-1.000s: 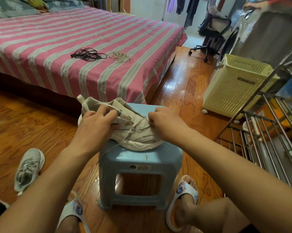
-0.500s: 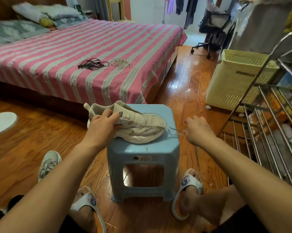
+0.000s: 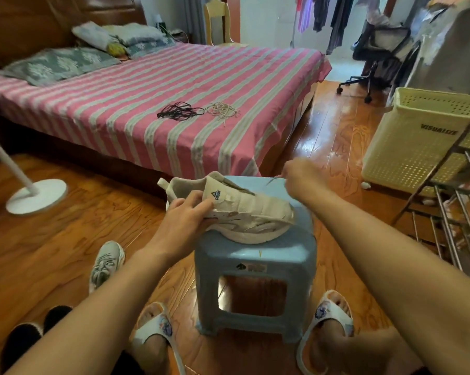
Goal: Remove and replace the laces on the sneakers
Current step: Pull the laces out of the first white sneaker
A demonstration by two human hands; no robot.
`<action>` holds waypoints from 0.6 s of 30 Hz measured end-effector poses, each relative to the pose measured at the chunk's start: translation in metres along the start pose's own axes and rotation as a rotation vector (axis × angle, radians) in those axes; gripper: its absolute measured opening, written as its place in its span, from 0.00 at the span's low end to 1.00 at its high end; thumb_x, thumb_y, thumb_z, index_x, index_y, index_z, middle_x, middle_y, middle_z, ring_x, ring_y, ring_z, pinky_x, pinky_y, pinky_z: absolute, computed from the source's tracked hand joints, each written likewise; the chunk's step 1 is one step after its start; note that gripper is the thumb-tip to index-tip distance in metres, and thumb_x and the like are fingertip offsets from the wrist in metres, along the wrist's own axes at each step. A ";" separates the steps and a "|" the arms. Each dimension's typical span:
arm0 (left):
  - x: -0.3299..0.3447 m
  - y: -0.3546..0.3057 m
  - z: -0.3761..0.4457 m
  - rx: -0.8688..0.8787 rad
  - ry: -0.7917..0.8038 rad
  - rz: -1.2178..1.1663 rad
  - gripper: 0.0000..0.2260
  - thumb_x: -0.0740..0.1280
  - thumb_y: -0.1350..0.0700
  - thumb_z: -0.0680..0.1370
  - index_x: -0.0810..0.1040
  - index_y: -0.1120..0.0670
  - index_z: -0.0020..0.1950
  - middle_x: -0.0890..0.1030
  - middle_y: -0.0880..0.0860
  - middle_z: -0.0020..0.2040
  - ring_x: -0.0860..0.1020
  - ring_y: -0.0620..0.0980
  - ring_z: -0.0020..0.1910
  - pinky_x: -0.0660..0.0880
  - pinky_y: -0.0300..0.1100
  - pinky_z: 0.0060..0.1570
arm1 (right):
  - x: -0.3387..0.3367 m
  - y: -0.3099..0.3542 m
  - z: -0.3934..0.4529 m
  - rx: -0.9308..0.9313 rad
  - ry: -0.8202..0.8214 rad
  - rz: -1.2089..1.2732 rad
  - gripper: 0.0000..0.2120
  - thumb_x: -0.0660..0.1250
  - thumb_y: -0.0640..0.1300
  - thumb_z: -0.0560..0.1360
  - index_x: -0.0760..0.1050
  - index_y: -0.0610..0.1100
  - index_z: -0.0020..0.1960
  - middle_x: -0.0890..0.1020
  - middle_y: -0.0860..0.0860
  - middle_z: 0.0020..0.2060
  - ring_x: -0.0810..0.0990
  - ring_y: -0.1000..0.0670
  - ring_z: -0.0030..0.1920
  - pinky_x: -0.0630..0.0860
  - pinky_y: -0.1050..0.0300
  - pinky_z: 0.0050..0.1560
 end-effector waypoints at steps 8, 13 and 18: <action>0.005 0.002 0.018 -0.055 0.030 0.023 0.12 0.66 0.49 0.82 0.74 0.47 0.65 0.72 0.48 0.67 0.71 0.63 0.63 0.69 0.56 0.64 | -0.006 0.043 -0.064 -0.232 0.102 0.225 0.06 0.62 0.49 0.80 0.76 0.49 0.52 0.81 0.50 0.46 0.79 0.45 0.48 0.69 0.52 0.44; 0.006 0.001 0.030 -0.053 0.039 0.088 0.11 0.66 0.47 0.82 0.73 0.48 0.62 0.74 0.50 0.63 0.74 0.64 0.57 0.67 0.54 0.60 | 0.007 0.056 -0.085 -0.334 0.112 0.006 0.07 0.63 0.49 0.80 0.77 0.46 0.51 0.83 0.45 0.47 0.80 0.40 0.48 0.68 0.52 0.40; 0.011 0.002 0.036 -0.098 0.027 0.145 0.13 0.65 0.46 0.82 0.70 0.46 0.66 0.72 0.51 0.64 0.75 0.65 0.57 0.69 0.56 0.60 | -0.026 0.025 -0.111 -0.011 0.347 0.764 0.14 0.66 0.46 0.81 0.76 0.37 0.43 0.73 0.50 0.32 0.68 0.55 0.31 0.64 0.61 0.33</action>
Point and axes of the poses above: each hand's wrist, its own z-axis towards the middle knuckle, its own x-axis out of the palm, y = z × x, the point moved 8 cm from there along z, towards the middle knuckle
